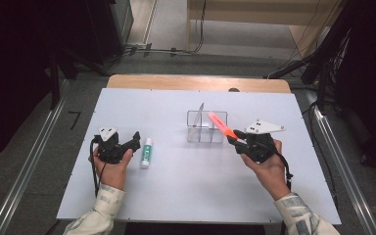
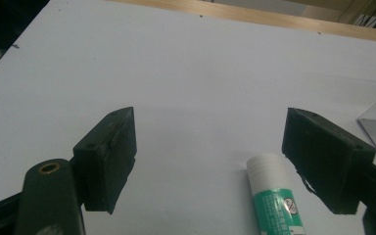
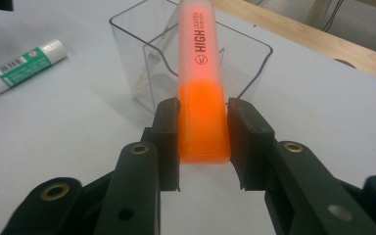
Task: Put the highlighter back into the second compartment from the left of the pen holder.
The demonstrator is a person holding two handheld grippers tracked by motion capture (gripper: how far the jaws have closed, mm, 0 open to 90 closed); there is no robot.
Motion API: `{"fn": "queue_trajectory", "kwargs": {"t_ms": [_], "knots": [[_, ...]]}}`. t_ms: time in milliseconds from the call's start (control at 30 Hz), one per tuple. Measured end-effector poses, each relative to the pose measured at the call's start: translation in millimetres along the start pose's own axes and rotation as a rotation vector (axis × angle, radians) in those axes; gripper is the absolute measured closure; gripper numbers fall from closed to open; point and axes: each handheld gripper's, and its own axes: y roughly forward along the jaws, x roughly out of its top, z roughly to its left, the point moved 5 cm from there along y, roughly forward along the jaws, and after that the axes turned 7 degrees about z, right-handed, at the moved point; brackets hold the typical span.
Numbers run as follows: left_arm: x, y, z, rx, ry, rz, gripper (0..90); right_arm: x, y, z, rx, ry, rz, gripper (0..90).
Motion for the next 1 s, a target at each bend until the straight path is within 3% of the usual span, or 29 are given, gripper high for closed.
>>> {"fn": "queue_trajectory", "kwargs": {"t_ms": [233,500,1000], "knots": [[-0.3,0.5,-0.4,0.0,0.001,0.003,20.7,2.3,10.5,-6.3,0.002,0.016,0.037,64.7],[-0.5,0.5,-0.9,-0.002,0.003,0.005,20.7,8.1,12.2,-3.9,0.01,-0.012,0.069,64.7],[-0.3,0.6,-0.3,-0.003,0.001,0.002,20.7,39.0,15.9,1.2,0.018,-0.038,0.061,64.7]]}}
